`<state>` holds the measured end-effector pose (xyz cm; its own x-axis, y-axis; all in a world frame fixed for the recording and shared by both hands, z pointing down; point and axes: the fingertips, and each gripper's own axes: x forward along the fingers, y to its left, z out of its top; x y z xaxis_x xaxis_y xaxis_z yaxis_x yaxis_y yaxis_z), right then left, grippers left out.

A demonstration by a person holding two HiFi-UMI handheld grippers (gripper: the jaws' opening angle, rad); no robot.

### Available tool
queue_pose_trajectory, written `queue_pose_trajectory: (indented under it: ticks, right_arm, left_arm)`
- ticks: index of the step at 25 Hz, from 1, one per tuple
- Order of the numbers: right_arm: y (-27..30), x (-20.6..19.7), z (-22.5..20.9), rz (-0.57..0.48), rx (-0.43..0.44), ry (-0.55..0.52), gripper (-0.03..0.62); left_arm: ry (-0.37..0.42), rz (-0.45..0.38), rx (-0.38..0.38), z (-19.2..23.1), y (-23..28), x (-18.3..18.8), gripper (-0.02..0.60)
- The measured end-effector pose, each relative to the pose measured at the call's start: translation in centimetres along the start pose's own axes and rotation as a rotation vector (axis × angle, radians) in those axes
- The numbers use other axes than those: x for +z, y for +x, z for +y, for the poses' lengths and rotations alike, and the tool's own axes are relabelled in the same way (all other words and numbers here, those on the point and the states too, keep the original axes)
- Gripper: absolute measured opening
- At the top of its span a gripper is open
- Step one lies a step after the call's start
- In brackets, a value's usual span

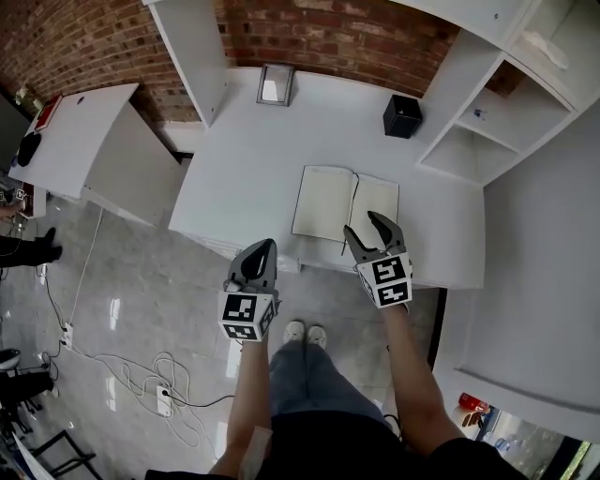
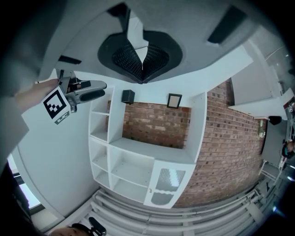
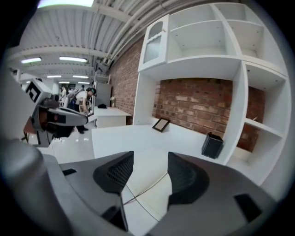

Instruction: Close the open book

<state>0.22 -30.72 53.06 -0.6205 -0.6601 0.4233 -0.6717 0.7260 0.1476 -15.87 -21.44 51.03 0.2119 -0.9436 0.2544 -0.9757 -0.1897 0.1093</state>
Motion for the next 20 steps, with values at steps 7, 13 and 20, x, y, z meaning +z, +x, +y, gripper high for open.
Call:
queue_pose_trajectory:
  ticks: [7, 13, 20]
  right_arm:
    - [2.3, -2.9, 3.5, 0.165, 0.065, -0.309, 0.215]
    - [4.2, -6.2, 6.3, 0.284, 0.098, -0.588, 0.214]
    - [6.1, -8.8, 7.2, 0.374, 0.065, -0.759, 0.215]
  left_arm:
    - [-0.022, 0.022, -0.005, -0.1, -0.3, -2.2, 0.008]
    - [-0.02, 0.032, -0.013, 0.0, -0.3, -3.2, 0.008]
    - [-0.044, 0.044, -0.008, 0.5, -0.7, -4.7, 0.008]
